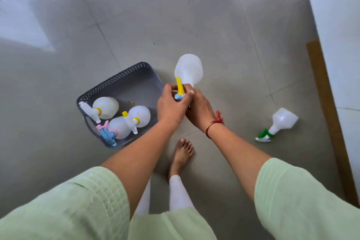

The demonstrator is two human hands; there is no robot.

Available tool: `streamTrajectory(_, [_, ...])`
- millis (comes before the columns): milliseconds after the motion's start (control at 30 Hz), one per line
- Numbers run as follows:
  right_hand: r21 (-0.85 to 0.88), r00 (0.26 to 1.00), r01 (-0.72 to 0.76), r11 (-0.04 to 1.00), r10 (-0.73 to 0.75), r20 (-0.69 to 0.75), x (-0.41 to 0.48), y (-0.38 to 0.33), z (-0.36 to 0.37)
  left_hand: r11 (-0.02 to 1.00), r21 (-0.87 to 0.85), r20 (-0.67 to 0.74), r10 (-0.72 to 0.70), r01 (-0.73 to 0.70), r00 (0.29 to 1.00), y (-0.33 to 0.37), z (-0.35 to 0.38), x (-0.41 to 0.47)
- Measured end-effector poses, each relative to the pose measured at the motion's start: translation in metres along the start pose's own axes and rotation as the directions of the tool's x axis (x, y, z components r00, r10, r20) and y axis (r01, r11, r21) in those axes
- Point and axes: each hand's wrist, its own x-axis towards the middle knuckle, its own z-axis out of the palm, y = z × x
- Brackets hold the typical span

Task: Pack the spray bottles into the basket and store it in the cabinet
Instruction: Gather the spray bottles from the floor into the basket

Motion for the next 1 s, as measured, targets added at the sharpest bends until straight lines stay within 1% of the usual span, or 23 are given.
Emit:
streamTrajectory(67, [0.071,0.998,0.061,0.996,-0.063,0.03,0.011,-0.022,0.006,0.999,-0.001,-0.08,0.048,-0.049,0.996,0.005,-0.024,0.004])
streamTrajectory(167, [0.175,0.989,0.124,0.977,-0.136,0.058,0.023,-0.049,0.029,0.999,-0.004,-0.195,0.051,-0.053,0.979,0.003,-0.056,0.011])
streamTrajectory(267, [0.188,0.973,0.163,0.969,-0.189,0.132,0.031,-0.069,0.057,0.996,0.085,-0.285,0.02,0.004,0.958,-0.01,-0.086,0.022])
streamTrajectory(400, [0.163,0.956,0.15,0.975,-0.185,0.227,0.027,-0.071,0.078,0.964,0.232,-0.325,-0.046,0.127,0.944,-0.035,-0.121,0.04])
streamTrajectory(600, [0.149,0.967,0.087,0.985,-0.12,0.226,0.003,-0.042,0.074,0.868,0.432,-0.264,-0.138,0.245,0.955,-0.064,-0.147,0.06])
streamTrajectory(767, [0.058,0.967,0.069,0.996,-0.081,0.24,-0.019,0.009,0.057,0.81,0.531,-0.224,-0.149,0.249,0.963,-0.077,-0.144,0.08])
streamTrajectory(900, [-0.062,0.949,0.006,0.998,0.014,0.314,-0.027,0.045,0.053,0.748,0.634,-0.161,-0.12,0.196,0.98,-0.075,-0.133,0.094])
streamTrajectory(1000, [-0.152,0.93,-0.031,0.988,0.084,0.357,-0.03,0.063,0.06,0.74,0.646,-0.17,-0.102,0.189,0.98,-0.073,-0.131,0.099])
